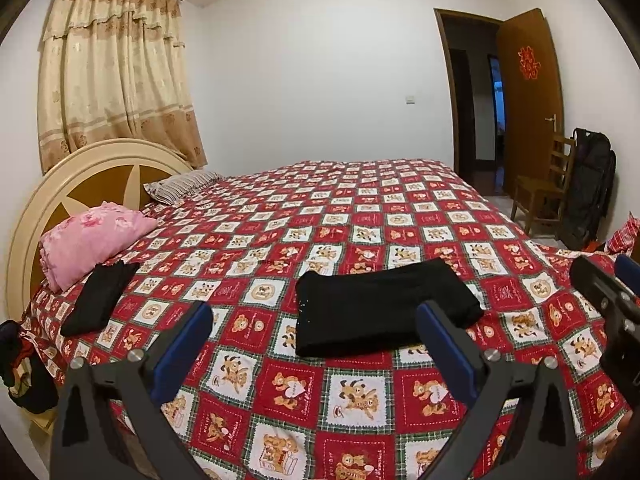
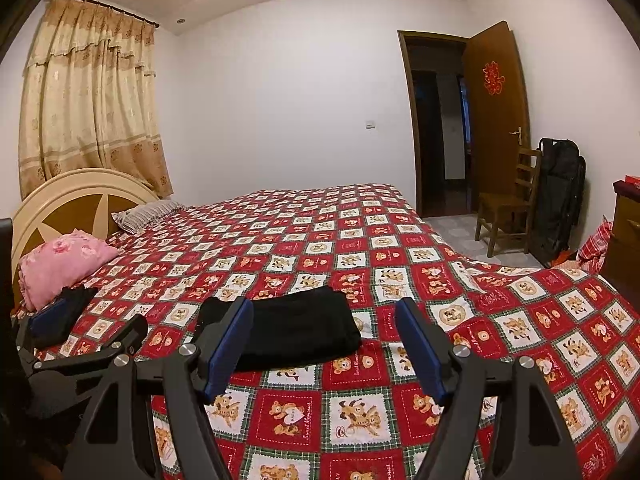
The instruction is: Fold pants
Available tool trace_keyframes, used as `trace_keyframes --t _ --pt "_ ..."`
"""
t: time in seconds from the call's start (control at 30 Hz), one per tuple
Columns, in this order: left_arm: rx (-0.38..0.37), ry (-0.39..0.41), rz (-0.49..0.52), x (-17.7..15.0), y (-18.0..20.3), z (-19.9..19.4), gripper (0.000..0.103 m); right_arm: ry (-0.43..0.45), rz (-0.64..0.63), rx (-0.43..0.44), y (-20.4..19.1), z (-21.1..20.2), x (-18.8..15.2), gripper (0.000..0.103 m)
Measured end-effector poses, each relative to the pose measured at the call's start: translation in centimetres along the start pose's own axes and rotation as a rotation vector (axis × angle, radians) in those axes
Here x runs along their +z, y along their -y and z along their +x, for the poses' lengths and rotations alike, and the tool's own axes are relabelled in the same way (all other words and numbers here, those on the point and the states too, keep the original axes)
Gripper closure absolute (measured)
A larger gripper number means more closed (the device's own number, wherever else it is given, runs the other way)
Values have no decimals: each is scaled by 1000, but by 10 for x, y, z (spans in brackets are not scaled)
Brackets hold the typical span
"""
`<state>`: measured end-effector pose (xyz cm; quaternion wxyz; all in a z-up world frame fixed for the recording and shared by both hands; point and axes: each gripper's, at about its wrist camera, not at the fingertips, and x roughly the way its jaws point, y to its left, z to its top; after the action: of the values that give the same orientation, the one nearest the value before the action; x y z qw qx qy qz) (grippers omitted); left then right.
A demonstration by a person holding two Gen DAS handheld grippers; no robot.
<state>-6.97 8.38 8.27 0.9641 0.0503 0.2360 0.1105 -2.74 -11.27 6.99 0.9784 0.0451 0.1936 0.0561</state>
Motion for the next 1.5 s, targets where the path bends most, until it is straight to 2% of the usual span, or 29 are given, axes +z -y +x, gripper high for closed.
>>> trace_keyframes --t 0.87,1.5 --pt "-9 -30 10 -2 0 7 0 4 13 -10 0 2 -3 29" --pt "-39 -94 54 -9 8 23 0 -2 28 -29 4 3 -4 29"
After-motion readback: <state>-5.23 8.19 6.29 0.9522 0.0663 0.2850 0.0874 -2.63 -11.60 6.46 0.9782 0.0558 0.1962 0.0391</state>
